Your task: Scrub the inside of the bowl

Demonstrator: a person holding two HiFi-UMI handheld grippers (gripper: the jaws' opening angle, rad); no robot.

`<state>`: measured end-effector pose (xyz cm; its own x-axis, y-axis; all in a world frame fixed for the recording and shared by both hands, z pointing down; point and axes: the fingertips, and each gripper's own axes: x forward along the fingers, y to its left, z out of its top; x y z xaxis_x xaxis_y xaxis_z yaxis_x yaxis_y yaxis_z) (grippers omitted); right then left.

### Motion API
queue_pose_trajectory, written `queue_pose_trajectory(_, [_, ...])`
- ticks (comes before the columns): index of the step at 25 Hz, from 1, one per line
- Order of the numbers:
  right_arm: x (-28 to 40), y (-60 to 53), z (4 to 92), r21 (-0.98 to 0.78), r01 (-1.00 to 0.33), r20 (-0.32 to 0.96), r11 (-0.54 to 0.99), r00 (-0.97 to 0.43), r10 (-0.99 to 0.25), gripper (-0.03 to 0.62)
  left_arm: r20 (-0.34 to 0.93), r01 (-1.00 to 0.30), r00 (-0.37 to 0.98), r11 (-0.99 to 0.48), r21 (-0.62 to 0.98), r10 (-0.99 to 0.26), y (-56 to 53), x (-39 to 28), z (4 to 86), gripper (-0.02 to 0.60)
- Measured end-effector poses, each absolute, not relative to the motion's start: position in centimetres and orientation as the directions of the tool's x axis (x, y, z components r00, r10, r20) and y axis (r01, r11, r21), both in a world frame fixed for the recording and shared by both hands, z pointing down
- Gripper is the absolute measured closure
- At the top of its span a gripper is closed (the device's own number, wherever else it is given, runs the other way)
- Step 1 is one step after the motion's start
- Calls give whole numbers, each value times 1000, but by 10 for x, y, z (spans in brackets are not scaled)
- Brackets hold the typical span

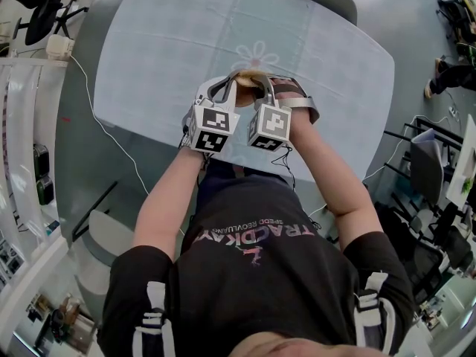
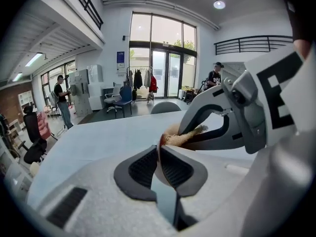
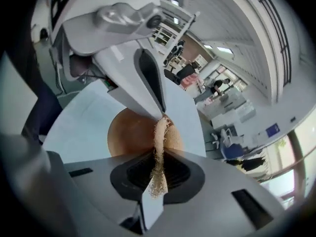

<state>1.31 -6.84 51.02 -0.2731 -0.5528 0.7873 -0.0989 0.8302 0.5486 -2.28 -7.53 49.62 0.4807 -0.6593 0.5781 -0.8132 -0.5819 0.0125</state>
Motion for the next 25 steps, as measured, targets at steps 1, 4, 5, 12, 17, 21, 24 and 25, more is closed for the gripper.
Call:
queue_pose_trajectory(1, [11,-68,508,573,-61,777,817,-275,-566,562,578,-805,486,-593,3,-655,-75,-23,495,545])
queue_pose_trajectory(4, [8,-67,509,575,-50,778,817,-277,-564,562,572,-796,492,-605,-10,-656,-75,-24,492,545])
queue_pose_trajectory(5, [8,-67,511,566,-64,783,822,-271,-560,562,566,-799,492,-602,-9,-662,-75,-25,490,545])
queue_pose_trajectory(12, [15,-61,529,488,-151,831,860,-222,-510,562,529,-846,478,-529,65,-701,-75,-36,483,543])
queue_pose_trajectory(17, [12,-47,543,345,-267,874,900,-257,-412,562,513,-872,461,-477,111,-724,-76,-44,483,541])
queue_pose_trajectory(21, [3,-33,550,242,-322,891,915,-300,-342,562,513,-880,450,-459,120,-730,-77,-46,483,538])
queue_pose_trajectory(24, [-7,-22,551,140,-372,892,918,-355,-280,562,512,-885,444,-451,120,-735,-77,-45,484,538])
queue_pose_trajectory(25, [-12,-19,550,101,-392,887,915,-380,-261,562,511,-886,442,-448,120,-737,-77,-45,484,538])
